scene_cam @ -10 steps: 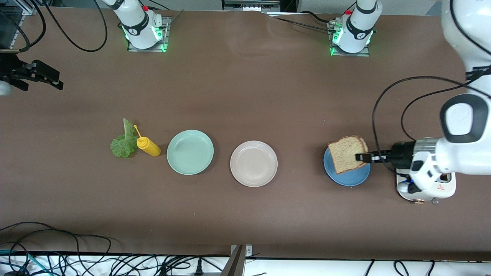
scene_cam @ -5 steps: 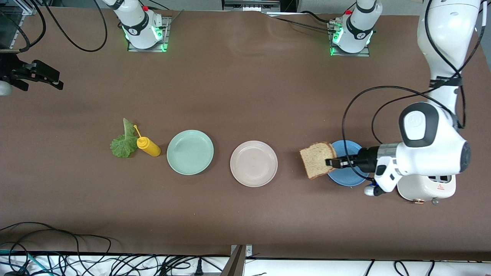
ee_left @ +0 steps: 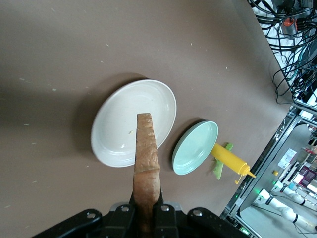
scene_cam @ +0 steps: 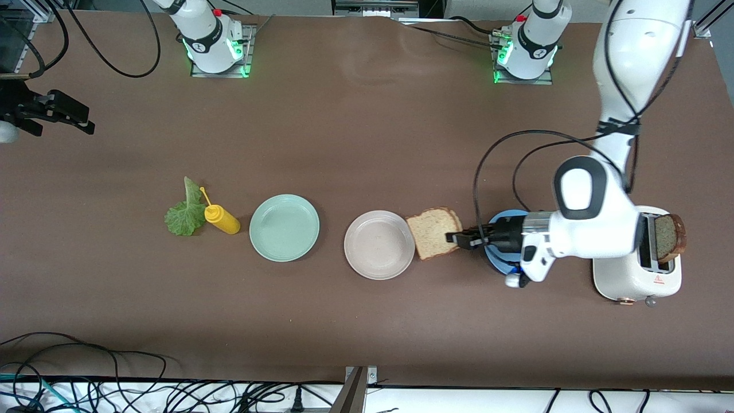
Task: Make sandwich on beige plate with both arms
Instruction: 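Carry the bread slice over the beige plate with the left gripper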
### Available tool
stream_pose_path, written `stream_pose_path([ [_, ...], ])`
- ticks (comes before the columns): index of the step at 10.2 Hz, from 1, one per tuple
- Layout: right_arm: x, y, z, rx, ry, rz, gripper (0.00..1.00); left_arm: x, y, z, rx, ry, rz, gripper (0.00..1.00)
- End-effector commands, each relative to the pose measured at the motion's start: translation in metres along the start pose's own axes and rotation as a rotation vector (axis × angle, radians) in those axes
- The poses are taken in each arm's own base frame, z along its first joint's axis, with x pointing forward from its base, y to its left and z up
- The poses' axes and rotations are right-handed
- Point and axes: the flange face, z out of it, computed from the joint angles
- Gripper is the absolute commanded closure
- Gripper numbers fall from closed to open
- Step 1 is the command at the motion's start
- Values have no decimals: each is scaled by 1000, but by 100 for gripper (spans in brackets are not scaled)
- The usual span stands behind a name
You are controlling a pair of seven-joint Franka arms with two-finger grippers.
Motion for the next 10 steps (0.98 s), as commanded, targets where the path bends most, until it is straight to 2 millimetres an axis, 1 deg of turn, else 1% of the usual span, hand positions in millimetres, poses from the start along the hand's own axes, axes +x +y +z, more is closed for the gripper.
stream_pose_path([
  [1, -1, 0, -2, 17, -3, -3, 0, -7, 5, 44, -67, 43, -40, 100],
  [2, -2, 0, -3, 17, -2, -3, 0, -11, 9, 57, -92, 66, -35, 100],
  [4, -1, 0, -2, 17, -3, -3, 0, -11, 3, 84, -125, 88, -40, 100],
  [5, -1, 0, -2, 17, -3, -3, 0, -10, 0, 90, -129, 101, -45, 100],
  [6, -1, 0, -2, 17, -3, -3, 0, -9, -5, 106, -118, 114, -51, 100],
  [7, -1, 0, -2, 17, -3, -3, 0, -5, -12, 115, -113, 143, -62, 100],
  [8, -2, 0, -3, 17, -2, -3, 0, -7, -13, 128, -113, 154, -66, 100],
  [10, -1, 0, -2, 17, -3, -3, 0, -5, -24, 149, -107, 173, -82, 100],
])
